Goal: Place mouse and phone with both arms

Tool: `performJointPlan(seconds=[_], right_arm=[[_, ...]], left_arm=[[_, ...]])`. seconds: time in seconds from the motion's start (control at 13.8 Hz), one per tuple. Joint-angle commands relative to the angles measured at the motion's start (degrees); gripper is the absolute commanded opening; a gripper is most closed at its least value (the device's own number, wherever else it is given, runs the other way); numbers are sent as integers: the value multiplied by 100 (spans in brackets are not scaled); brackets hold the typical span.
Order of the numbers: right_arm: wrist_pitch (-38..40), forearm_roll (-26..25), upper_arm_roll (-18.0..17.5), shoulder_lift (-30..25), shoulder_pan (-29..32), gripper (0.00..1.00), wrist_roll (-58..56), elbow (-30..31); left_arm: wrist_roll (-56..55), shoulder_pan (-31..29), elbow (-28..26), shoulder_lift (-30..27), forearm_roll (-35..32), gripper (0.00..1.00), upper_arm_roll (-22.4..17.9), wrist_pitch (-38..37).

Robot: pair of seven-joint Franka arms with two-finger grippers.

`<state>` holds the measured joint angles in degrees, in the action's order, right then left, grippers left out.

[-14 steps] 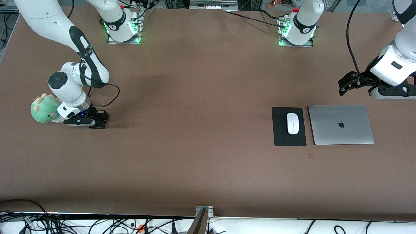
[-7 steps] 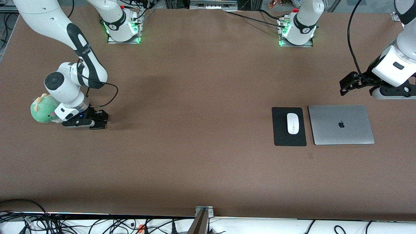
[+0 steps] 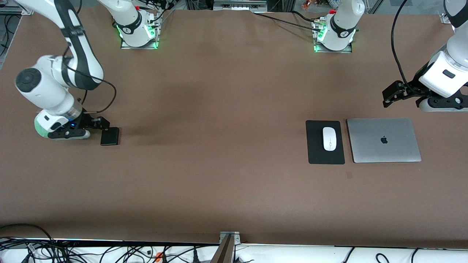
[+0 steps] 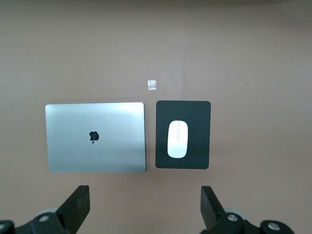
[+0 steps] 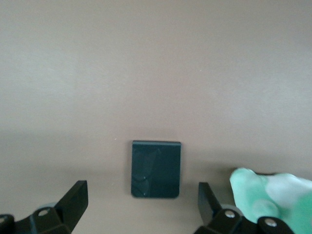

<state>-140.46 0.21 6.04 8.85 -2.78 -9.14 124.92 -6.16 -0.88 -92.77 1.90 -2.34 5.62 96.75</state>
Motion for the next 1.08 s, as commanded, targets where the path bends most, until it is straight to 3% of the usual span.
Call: performJointPlan(seconds=[0.0, 0.29, 0.51, 0.72, 1.01], right_arm=[[1138, 128, -59, -777, 58, 100, -97, -212], [3133, 146, -41, -1087, 49, 100, 227, -1475], [4050, 137, -85, -1113, 110, 100, 325, -2233], [5007, 85, -366, -1113, 497, 100, 298, -2997], [5283, 58, -226, -1183, 506, 100, 245, -3281]], left_arm=[[27, -17, 162, 65, -47, 100, 9, -122], [27, -17, 162, 65, -47, 100, 9, -122], [27, -17, 162, 65, -47, 100, 9, -122], [27, -9, 162, 65, -47, 100, 9, -122], [27, 0, 171, 56, -47, 100, 9, -122]])
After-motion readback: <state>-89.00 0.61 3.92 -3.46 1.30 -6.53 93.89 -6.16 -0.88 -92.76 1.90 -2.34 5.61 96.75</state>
